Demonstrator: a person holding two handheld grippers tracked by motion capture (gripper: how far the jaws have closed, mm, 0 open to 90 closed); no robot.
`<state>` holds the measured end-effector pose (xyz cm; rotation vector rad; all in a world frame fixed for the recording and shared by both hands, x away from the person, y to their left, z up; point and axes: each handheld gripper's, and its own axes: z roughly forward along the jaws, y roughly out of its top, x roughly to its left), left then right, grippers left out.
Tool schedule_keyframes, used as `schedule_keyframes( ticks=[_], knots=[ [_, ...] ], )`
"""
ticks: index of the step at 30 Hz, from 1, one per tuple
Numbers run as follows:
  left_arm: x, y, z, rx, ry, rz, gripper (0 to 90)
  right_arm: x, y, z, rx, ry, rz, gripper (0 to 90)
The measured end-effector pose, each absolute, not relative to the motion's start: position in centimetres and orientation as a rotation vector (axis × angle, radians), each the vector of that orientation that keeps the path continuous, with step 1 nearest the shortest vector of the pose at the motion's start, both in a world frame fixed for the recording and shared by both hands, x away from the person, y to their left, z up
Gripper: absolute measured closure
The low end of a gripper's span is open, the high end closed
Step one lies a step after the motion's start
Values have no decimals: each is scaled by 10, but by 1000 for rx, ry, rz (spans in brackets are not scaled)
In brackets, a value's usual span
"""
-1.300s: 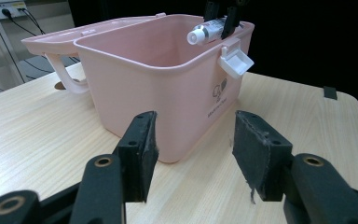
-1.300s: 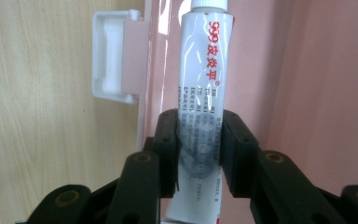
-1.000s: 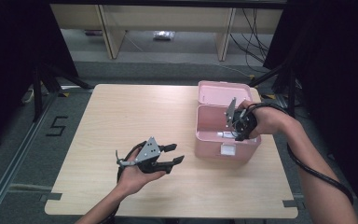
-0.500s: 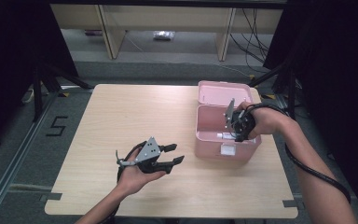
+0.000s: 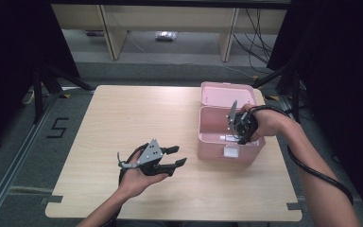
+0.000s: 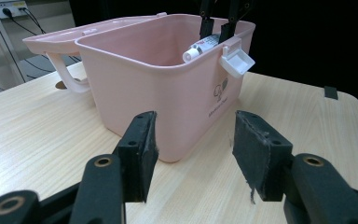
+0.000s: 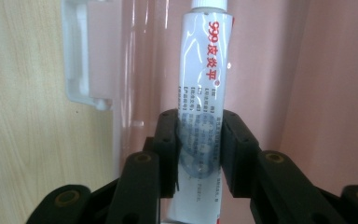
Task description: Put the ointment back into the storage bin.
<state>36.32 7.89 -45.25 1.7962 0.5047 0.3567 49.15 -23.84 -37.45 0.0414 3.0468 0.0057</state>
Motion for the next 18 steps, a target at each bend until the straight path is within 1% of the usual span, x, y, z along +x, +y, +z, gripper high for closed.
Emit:
schedule_keyframes(
  ticks=[1,4,7,8,14,15,17,18],
  knots=[
    [363,79,-453,1797,504,356,487,490,-238,-376,84,3067,7,713],
    [363,78,-453,1797,504,354,486,493,-239,-378,48,3048,3,713],
    [363,78,-453,1797,505,351,486,493,-239,-379,92,3066,-18,712],
    [363,78,-453,1796,506,351,486,495,-239,-380,44,3058,11,713],
    [363,78,-454,1795,504,351,486,498,-239,-385,48,3065,-11,713],
    [363,78,-453,1794,506,351,486,495,-240,-386,127,3074,-17,713],
    [363,79,-453,1796,505,353,486,501,-239,-388,-13,3065,18,712],
    [363,79,-453,1795,506,353,486,501,-239,-388,8,3066,12,713]
  ],
)
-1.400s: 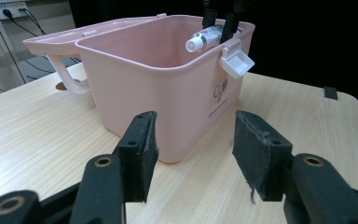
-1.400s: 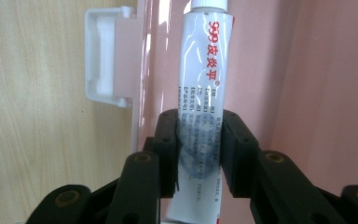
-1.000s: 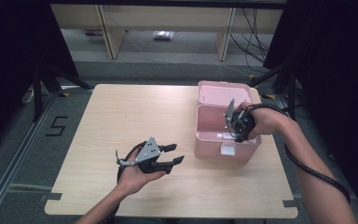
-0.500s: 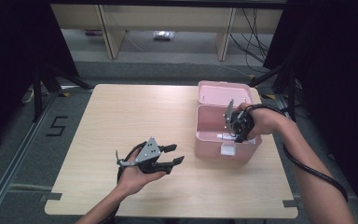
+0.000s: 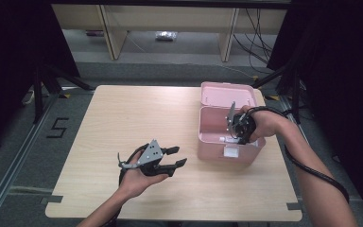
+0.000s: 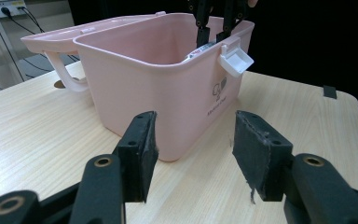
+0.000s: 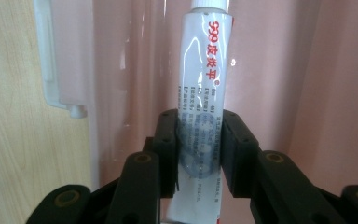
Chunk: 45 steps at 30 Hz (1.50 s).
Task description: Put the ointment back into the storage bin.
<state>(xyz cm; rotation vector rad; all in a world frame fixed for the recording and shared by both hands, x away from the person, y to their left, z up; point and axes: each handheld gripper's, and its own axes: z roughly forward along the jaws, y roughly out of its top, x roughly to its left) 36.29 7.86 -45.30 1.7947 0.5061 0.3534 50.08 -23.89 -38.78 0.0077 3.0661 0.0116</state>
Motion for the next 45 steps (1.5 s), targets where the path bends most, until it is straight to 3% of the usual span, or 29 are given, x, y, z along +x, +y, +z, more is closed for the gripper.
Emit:
schedule_keyframes(
  ticks=[45],
  knots=[
    [362,79,-452,1800,505,357,484,507,-239,-401,81,3108,0,712]
  ],
)
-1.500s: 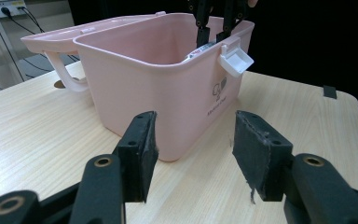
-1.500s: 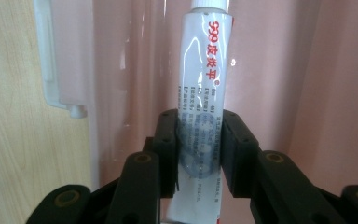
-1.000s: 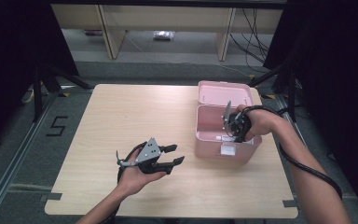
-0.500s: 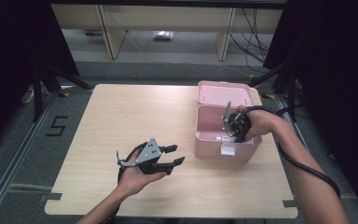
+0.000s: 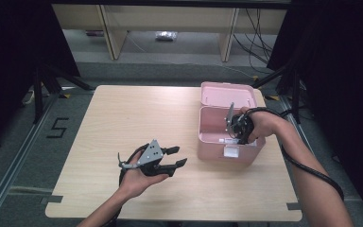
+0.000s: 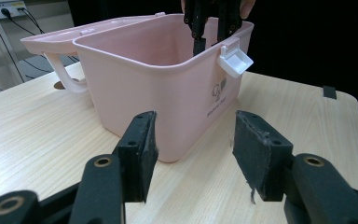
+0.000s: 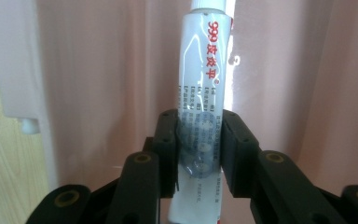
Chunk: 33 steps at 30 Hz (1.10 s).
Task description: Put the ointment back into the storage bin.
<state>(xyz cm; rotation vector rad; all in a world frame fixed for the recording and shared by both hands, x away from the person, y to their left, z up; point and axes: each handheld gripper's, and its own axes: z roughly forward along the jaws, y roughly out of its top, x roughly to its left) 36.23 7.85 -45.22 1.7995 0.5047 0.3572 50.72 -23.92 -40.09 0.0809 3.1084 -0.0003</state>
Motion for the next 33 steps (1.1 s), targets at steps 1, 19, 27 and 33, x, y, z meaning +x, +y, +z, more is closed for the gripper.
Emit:
schedule_keyframes(
  ticks=[1,19,27,33],
  knots=[
    [362,79,-452,1797,507,357,485,507,-239,-401,78,3110,-3,712],
    [363,78,-452,1798,501,357,484,508,-241,-408,147,3128,18,711],
    [363,78,-452,1799,493,360,484,509,-241,-410,112,3127,4,711],
    [363,78,-452,1798,499,358,484,511,-240,-412,86,3130,1,710]
  ],
)
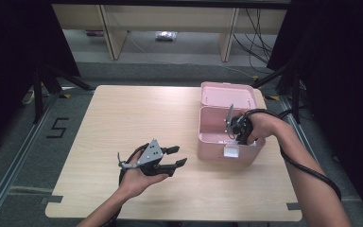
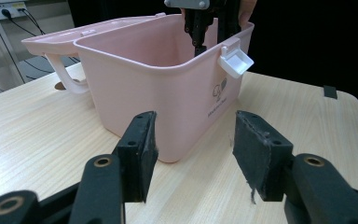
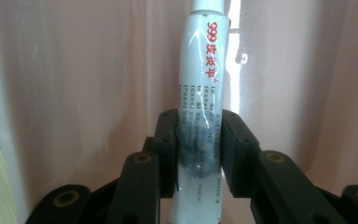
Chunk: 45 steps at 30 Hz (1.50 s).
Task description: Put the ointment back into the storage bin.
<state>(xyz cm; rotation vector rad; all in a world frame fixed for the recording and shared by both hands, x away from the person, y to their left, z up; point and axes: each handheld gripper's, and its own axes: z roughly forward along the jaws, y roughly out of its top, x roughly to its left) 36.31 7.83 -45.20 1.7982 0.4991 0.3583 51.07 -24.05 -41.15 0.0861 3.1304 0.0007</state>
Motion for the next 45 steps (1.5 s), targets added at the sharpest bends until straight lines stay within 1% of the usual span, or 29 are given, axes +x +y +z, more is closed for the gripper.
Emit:
schedule_keyframes(
  ticks=[3,8,17,19,20,26,28,29,30,31,36,38,45],
  knots=[
    [363,78,-452,1797,501,358,484,511,-240,-412,80,3139,1,705],
    [364,78,-452,1800,503,357,484,510,-241,-412,210,3152,13,647],
    [364,78,-452,1805,495,357,484,514,-245,-403,208,3090,68,651],
    [364,77,-452,1799,498,353,485,511,-246,-400,297,3080,66,654],
    [364,77,-452,1798,499,351,487,514,-247,-400,237,3072,76,657],
    [364,73,-452,1799,489,342,496,515,-251,-391,261,3031,105,664],
    [365,72,-453,1797,485,338,499,513,-253,-388,344,3016,108,662],
    [365,71,-453,1796,487,337,500,516,-254,-386,300,3003,131,661],
    [366,70,-452,1798,485,336,503,512,-255,-383,396,2994,109,662],
    [366,69,-452,1795,482,333,505,512,-256,-382,409,2991,121,661],
    [368,64,-450,1792,470,318,533,516,-266,-373,472,2953,218,644],
    [368,61,-450,1787,465,312,551,515,-269,-369,577,2933,244,635],
    [367,58,-448,1774,466,295,627,513,-280,-363,720,2870,288,607]
  ],
)
